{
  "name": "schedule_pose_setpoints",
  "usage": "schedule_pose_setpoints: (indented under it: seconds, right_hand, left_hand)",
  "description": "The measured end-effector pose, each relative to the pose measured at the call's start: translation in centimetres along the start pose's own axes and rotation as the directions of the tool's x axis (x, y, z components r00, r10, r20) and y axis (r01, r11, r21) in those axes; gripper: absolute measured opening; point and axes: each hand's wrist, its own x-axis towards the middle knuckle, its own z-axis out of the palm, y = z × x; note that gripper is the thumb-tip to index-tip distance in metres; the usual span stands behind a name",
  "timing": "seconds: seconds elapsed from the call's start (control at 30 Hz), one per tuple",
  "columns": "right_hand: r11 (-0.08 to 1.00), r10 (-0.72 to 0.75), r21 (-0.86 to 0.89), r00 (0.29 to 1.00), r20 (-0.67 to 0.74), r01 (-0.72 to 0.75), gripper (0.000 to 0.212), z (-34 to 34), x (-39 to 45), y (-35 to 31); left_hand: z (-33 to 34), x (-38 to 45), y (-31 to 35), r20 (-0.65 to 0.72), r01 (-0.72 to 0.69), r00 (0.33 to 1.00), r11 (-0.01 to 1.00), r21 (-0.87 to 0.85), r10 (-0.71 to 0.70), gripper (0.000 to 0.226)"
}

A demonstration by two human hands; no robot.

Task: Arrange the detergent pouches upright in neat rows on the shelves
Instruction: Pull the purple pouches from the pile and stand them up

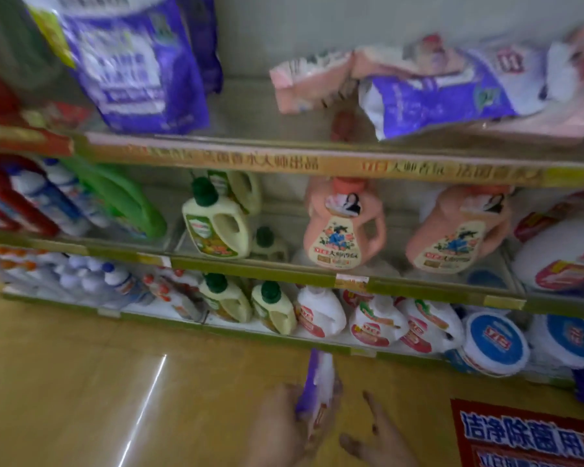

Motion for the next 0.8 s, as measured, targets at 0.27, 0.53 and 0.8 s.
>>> schedule_pose_setpoints:
  seconds: [0.27, 0.53, 0.8]
  right_hand:
    - [0.888, -0.443, -0.024, 0.868, 0.224, 0.459, 0.02, -3.1, -3.1, -15.3]
    - [0.713, -0.685, 0.13, 0.724, -0.085, 0.689, 0.02, -0.7, -9.7, -24.5]
    - [0.551, -0.747, 0.204, 0.587, -0.312, 0.809, 0.028, -2.3, -12.6, -30.8]
  left_hand:
    - [-13.4, -6.5, 6.7, -0.154, -0.354, 0.847, 0.757, 0.549, 0.508, 0.016]
    - [-23.7, -9.6, 8.9, -0.529, -0.517, 0.498, 0.725, 0.455, 0.687, 0.033]
    - [-22.6, -5.8, 5.4, -0.495, -0.553, 0.82, 0.619, -0.558, 0.286, 0.07]
